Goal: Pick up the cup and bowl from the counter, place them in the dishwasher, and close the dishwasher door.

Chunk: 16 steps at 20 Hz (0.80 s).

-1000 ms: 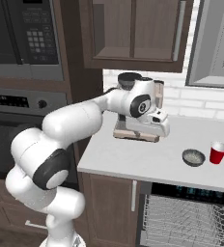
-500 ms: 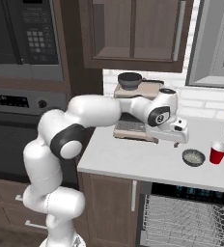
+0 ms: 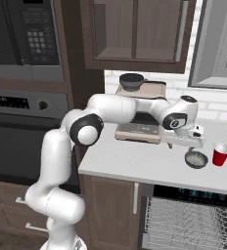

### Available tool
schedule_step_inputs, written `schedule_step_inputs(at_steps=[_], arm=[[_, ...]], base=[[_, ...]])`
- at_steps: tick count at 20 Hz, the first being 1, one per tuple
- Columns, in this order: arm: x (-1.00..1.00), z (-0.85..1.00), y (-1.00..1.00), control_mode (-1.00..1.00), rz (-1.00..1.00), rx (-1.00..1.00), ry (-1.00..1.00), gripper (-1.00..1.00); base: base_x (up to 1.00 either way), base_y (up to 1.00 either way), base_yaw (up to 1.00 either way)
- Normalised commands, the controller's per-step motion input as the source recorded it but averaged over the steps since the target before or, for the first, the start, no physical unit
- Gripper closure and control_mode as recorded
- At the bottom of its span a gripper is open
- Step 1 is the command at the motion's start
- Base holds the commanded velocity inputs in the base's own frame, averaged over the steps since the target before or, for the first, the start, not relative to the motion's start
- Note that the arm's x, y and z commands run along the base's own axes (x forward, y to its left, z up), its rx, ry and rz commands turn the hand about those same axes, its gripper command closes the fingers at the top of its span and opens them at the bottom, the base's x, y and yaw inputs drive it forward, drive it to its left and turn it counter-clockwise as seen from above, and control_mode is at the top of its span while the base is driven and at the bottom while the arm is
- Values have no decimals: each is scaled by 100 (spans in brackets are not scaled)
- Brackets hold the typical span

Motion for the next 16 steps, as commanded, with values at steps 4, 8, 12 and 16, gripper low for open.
schedule_step_inputs(at_steps=[4, 8, 12, 16], arm=[[30, -35, -9, -100, 0, -5, 0, -100], [31, -45, -6, -100, 0, -7, -1, -100], [41, -49, -13, -100, -3, -12, 1, -100], [38, -30, -40, -100, -2, -5, 8, -100]], base=[[0, 0, 0], [0, 0, 0], [0, 0, 0], [0, 0, 0]])
